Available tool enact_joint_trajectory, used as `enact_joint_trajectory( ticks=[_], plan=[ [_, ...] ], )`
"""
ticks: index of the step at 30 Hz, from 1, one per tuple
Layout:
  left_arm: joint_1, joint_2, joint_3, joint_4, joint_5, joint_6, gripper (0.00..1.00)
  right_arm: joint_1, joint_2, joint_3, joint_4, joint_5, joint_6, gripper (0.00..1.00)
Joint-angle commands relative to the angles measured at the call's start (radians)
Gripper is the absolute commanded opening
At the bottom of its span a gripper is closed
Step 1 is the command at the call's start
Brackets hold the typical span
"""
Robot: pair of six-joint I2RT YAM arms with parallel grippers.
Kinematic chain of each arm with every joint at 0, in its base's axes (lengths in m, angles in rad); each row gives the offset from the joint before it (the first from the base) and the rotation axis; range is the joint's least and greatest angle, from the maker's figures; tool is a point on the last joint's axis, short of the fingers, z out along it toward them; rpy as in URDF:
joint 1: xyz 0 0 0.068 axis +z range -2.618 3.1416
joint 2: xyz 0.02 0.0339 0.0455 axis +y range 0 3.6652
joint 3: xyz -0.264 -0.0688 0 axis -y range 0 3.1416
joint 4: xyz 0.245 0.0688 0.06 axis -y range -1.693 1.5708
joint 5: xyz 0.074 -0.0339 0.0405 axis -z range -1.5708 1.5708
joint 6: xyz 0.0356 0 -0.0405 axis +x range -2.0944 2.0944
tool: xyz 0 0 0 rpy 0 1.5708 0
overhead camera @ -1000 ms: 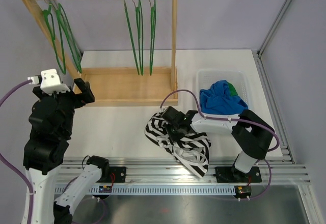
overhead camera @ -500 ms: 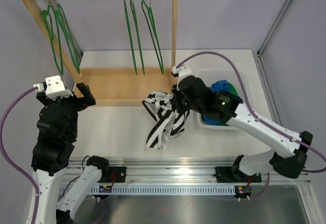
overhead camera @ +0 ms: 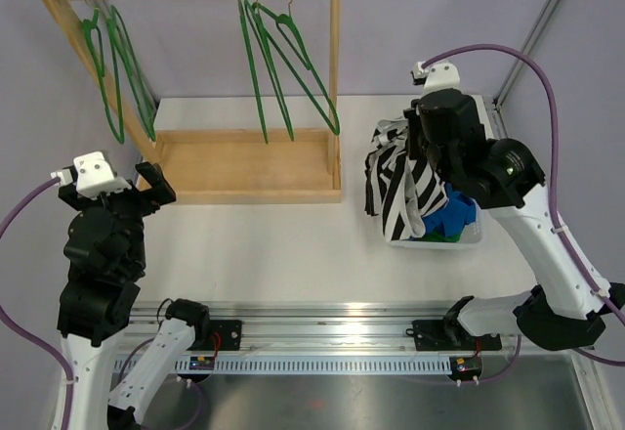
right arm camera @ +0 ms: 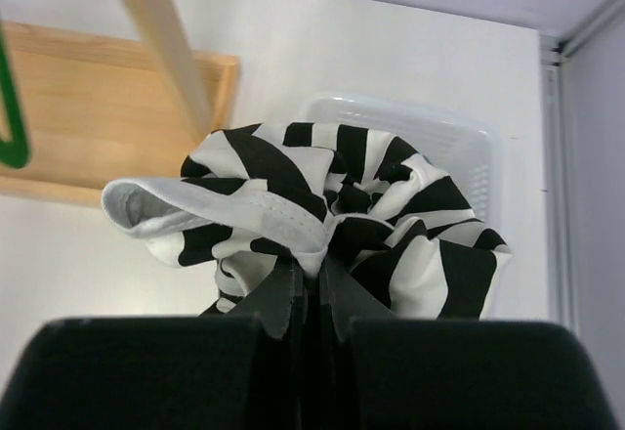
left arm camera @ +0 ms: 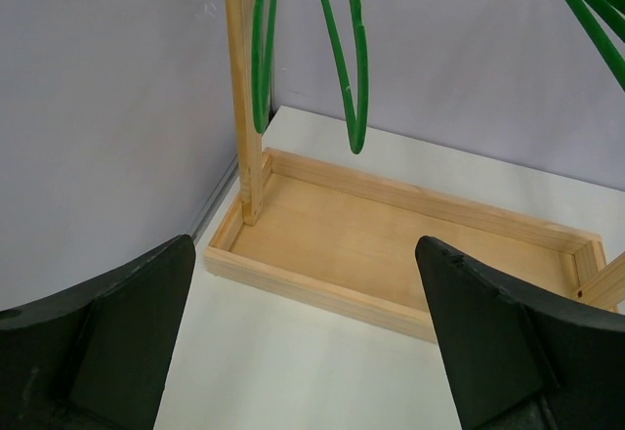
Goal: Remove the tank top from the hanger
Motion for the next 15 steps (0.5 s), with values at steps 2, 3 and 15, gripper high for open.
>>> enact_joint_trajectory(
  ticks=[2, 3, 15],
  plan=[
    [0.003, -0.005, -0.009, 0.072, -0.031, 0.008, 0.99, -0.099, -0.007, 0.032, 0.065, 0.019, -0.100, 0.00],
    [0.003, -0.003, -0.010, 0.073, -0.029, 0.010, 0.99, -0.124, -0.006, 0.027, 0.073, -0.007, -0.097, 0.00],
    [0.003, -0.006, -0.029, 0.095, -0.032, 0.017, 0.99, -0.484, 0.089, -0.077, 0.214, -0.137, -0.081, 0.00]
  ],
)
